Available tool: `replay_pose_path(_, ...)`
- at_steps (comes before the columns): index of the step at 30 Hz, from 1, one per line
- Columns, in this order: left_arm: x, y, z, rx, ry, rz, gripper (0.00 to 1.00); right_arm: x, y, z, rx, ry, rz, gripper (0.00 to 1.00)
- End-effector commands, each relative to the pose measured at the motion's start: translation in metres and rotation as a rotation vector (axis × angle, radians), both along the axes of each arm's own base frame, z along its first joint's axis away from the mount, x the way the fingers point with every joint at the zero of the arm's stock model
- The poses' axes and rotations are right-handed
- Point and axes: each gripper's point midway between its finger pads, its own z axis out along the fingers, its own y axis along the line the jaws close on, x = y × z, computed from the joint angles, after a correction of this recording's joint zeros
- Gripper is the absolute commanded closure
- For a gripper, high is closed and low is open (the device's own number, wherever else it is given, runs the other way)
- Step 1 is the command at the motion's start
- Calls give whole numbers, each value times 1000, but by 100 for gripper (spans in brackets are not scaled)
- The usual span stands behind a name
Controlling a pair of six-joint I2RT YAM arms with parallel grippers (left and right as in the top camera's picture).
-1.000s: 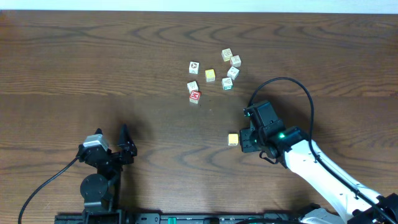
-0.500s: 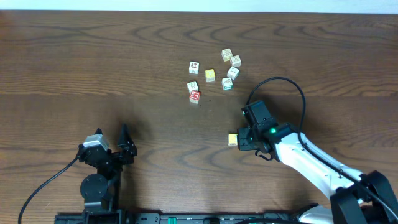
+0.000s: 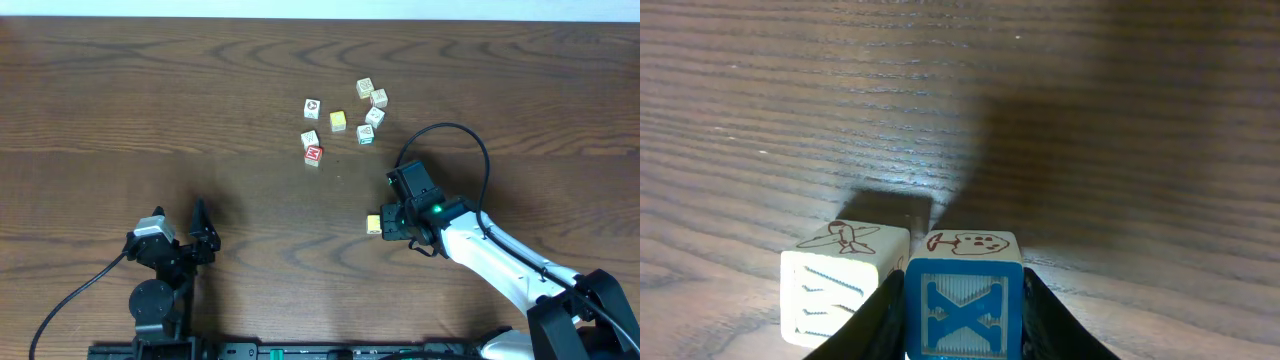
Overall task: Lift 4 blocks
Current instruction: 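Lower the blue block and open the right gripper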
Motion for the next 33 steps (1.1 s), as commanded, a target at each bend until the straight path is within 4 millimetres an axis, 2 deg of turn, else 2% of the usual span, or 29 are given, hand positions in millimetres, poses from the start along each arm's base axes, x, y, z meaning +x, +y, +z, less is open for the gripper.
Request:
replay_pose_path(1, -2, 5, -16, 10, 56, 28, 25, -7, 2, -9, -20, 26, 4, 70)
replay_pose_path(20, -2, 5, -16, 10, 56, 28, 25, -3, -2, -8, -40, 5, -7, 62)
replay_pose_path(33, -2, 5, -16, 10, 56, 28, 25, 9, 1, -4, -30, -46, -13, 55)
